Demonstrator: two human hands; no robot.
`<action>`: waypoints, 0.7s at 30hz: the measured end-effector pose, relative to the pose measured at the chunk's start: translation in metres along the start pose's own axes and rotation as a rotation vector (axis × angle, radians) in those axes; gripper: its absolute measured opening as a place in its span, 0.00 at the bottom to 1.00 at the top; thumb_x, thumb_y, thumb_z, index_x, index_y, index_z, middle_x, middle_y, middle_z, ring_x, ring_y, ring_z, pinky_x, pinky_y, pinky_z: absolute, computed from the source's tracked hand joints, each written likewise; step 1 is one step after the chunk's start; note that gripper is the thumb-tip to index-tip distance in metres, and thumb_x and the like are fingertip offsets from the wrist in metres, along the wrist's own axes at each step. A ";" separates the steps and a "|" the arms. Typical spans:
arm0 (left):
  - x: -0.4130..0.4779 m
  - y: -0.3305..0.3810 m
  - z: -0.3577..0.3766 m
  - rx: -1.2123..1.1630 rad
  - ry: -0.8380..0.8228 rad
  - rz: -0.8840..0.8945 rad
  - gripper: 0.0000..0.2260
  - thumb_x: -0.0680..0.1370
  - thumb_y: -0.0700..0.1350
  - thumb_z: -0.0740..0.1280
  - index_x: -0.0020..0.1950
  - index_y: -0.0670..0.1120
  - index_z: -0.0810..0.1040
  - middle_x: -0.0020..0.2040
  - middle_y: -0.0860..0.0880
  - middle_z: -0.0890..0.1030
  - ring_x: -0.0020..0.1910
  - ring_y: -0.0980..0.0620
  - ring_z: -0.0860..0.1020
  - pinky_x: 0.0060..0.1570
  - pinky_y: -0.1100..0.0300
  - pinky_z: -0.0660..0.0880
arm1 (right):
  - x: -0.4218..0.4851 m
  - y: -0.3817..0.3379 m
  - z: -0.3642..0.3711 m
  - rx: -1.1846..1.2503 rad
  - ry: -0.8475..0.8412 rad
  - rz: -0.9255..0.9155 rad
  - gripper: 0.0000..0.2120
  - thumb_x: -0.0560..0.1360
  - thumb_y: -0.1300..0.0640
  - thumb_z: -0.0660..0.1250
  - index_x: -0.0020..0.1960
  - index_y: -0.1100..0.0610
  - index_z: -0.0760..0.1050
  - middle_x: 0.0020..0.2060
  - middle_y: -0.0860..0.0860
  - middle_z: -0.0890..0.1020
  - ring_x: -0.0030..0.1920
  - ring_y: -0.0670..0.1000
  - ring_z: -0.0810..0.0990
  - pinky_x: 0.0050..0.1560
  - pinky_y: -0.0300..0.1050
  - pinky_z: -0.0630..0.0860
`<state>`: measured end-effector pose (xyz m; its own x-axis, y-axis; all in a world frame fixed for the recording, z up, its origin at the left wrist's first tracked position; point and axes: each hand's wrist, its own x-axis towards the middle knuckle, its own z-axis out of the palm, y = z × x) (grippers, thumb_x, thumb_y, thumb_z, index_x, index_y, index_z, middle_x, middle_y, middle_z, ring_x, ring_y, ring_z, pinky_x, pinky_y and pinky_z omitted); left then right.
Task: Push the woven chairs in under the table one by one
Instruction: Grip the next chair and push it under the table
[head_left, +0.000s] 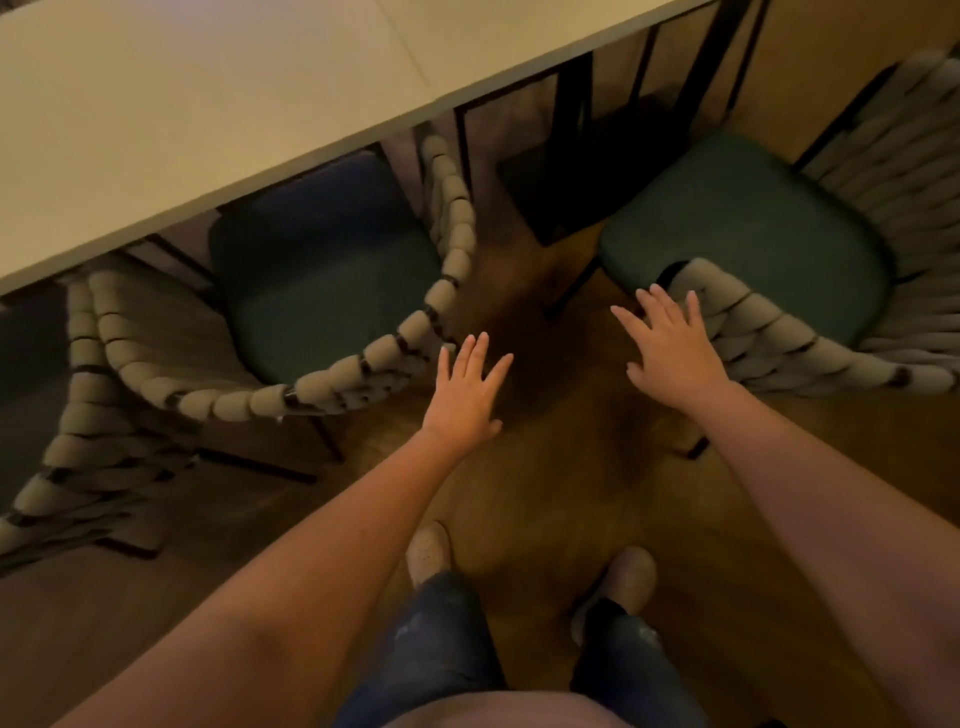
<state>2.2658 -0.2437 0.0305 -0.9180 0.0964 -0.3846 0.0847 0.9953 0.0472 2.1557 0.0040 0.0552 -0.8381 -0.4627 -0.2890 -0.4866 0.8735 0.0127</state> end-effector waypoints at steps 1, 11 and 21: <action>0.008 0.034 -0.002 -0.010 0.002 -0.001 0.40 0.77 0.53 0.68 0.80 0.52 0.46 0.79 0.41 0.42 0.78 0.42 0.39 0.74 0.41 0.40 | -0.017 0.032 0.001 -0.011 -0.009 -0.004 0.36 0.77 0.49 0.65 0.79 0.49 0.51 0.78 0.57 0.52 0.78 0.57 0.44 0.76 0.63 0.41; 0.075 0.266 -0.015 0.008 -0.085 0.122 0.41 0.76 0.54 0.69 0.80 0.52 0.45 0.79 0.42 0.40 0.77 0.41 0.38 0.73 0.41 0.38 | -0.110 0.261 0.022 -0.064 -0.187 0.047 0.41 0.75 0.45 0.68 0.79 0.47 0.48 0.79 0.55 0.50 0.79 0.55 0.43 0.77 0.60 0.40; 0.187 0.370 -0.056 0.049 -0.126 0.339 0.42 0.75 0.56 0.69 0.80 0.51 0.46 0.79 0.41 0.44 0.78 0.41 0.41 0.71 0.37 0.37 | -0.106 0.407 0.044 -0.036 -0.303 0.108 0.46 0.72 0.44 0.72 0.79 0.44 0.47 0.79 0.52 0.49 0.78 0.54 0.40 0.76 0.58 0.38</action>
<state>2.1041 0.1422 0.0275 -0.7801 0.4183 -0.4653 0.3975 0.9056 0.1479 2.0569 0.4154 0.0485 -0.7763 -0.2967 -0.5562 -0.4118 0.9067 0.0911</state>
